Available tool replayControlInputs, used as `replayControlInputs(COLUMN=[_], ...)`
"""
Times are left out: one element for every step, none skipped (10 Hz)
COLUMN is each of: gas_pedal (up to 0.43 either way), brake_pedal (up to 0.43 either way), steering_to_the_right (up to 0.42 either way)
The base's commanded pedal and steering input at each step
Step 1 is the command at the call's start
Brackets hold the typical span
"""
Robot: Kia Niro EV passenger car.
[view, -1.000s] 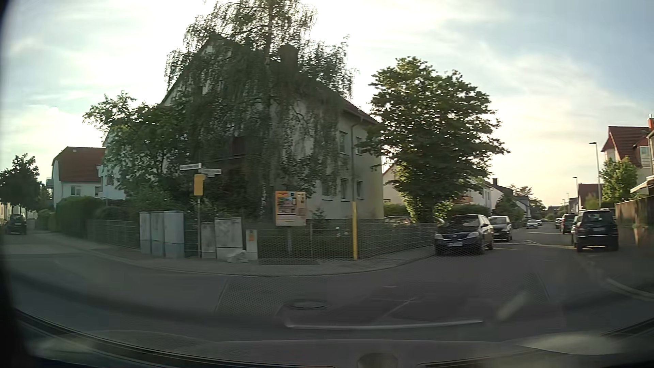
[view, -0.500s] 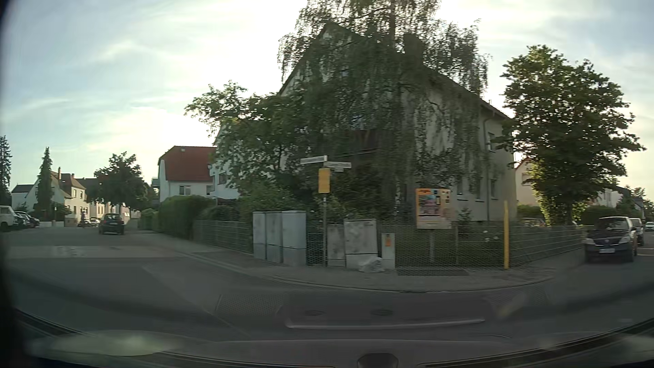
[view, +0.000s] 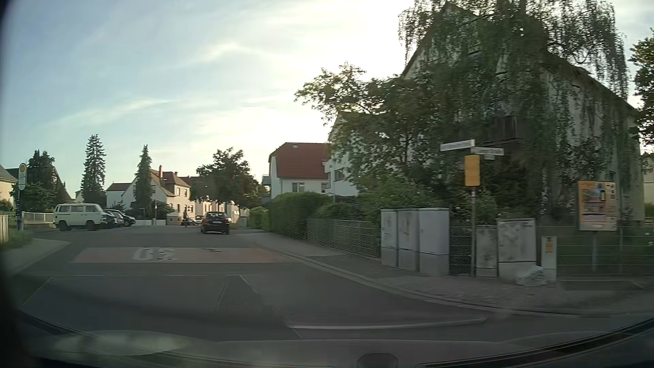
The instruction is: Follow the waypoints while adhering to traffic rules and regulations
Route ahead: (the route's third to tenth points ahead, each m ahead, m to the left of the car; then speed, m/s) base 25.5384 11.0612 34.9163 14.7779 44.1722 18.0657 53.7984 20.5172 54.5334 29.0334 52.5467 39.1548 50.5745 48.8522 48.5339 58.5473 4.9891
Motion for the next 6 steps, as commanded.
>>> replayControlInputs(gas_pedal=[0.299,0.299,0.299,0.311,0.311,0.319], brake_pedal=[0.030,0.030,0.030,0.030,0.030,0.030], steering_to_the_right=[-0.436,-0.414,-0.383,-0.350,-0.320,-0.292])
